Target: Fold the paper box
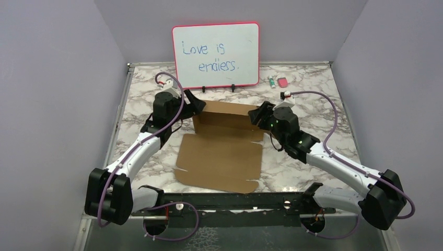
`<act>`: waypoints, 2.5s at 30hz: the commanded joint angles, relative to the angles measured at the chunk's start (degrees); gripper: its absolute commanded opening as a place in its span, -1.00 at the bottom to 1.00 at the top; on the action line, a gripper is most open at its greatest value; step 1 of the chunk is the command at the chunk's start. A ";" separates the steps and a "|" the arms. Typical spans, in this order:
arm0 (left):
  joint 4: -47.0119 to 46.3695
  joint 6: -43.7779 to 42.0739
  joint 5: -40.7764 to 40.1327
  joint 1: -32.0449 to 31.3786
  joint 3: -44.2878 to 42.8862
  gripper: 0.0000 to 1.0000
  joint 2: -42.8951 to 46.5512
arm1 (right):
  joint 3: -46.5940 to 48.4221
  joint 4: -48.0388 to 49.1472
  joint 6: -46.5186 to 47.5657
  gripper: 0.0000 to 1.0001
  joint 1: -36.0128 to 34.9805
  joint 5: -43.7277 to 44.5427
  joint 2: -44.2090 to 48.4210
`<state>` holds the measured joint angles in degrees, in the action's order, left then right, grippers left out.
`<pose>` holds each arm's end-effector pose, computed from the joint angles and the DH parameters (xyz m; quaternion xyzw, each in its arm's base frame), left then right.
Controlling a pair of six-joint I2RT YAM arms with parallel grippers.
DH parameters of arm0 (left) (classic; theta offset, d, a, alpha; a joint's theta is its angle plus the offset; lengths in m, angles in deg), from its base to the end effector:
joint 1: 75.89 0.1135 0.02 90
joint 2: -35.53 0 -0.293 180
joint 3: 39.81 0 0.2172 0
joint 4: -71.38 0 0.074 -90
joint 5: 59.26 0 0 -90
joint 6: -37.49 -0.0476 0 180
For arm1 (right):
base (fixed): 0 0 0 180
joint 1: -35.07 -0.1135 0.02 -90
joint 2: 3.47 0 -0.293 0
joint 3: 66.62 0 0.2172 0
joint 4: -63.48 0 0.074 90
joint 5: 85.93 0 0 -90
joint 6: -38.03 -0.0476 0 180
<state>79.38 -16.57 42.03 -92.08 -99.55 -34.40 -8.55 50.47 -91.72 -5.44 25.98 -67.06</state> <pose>0.2354 -0.0781 0.3126 -0.0814 0.8040 -0.3280 0.4892 0.1772 0.1280 0.3175 0.1057 0.7977 0.2516 0.5378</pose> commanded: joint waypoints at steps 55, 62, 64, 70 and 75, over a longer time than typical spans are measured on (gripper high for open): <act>6.18 -11.17 -19.75 -36.18 1.61 0.61 11.66 | -15.76 37.84 22.06 0.48 30.57 -50.52 -6.11; -3.74 -12.11 -23.41 -40.16 5.87 0.60 4.76 | -15.38 39.44 23.67 0.32 30.58 -52.28 -8.93; -6.03 -12.86 -24.28 -40.86 6.03 0.60 2.34 | -15.12 39.69 24.24 0.26 30.58 -53.41 -9.53; -11.68 -17.38 -28.58 -42.66 4.80 0.63 -5.22 | -14.62 40.85 26.07 0.01 30.58 -56.94 -12.18; -16.43 -20.35 -31.61 -43.27 4.36 0.66 -11.56 | -14.18 41.28 25.93 -0.27 30.57 -60.50 -12.84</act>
<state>69.81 -33.00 15.39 -134.72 -93.65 -41.90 -23.78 88.61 -66.71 24.96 -29.56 -79.63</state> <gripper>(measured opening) 0.821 0.417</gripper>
